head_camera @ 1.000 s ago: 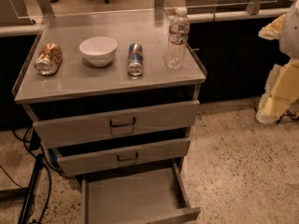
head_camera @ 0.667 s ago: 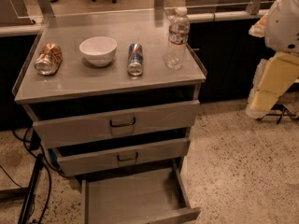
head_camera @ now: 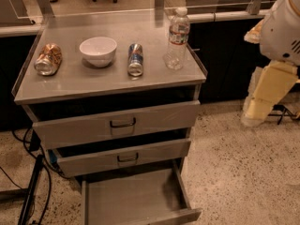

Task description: Place redbull can into bottom drawer

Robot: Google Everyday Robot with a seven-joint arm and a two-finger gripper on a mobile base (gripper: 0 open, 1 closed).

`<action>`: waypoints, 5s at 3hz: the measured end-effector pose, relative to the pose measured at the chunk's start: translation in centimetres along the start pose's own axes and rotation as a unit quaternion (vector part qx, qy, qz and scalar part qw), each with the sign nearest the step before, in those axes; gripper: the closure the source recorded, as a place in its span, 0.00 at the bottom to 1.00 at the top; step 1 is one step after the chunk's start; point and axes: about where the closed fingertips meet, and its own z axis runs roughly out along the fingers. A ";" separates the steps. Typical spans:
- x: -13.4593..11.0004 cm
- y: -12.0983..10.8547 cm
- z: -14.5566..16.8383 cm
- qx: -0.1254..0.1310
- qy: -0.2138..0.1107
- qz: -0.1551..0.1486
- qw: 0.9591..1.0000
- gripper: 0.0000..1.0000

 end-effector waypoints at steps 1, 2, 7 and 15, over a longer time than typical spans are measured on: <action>-3.2 2.3 1.7 -0.032 -0.025 -0.006 0.999 0.00; -6.3 3.8 2.7 -0.056 -0.048 -0.017 0.997 0.00; -9.9 -0.8 7.7 -0.105 -0.051 0.120 0.986 0.00; -18.9 -4.2 8.2 -0.182 -0.182 0.218 0.941 0.00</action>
Offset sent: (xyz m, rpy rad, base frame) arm -0.0180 0.1120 -0.0379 0.1561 0.1408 0.1318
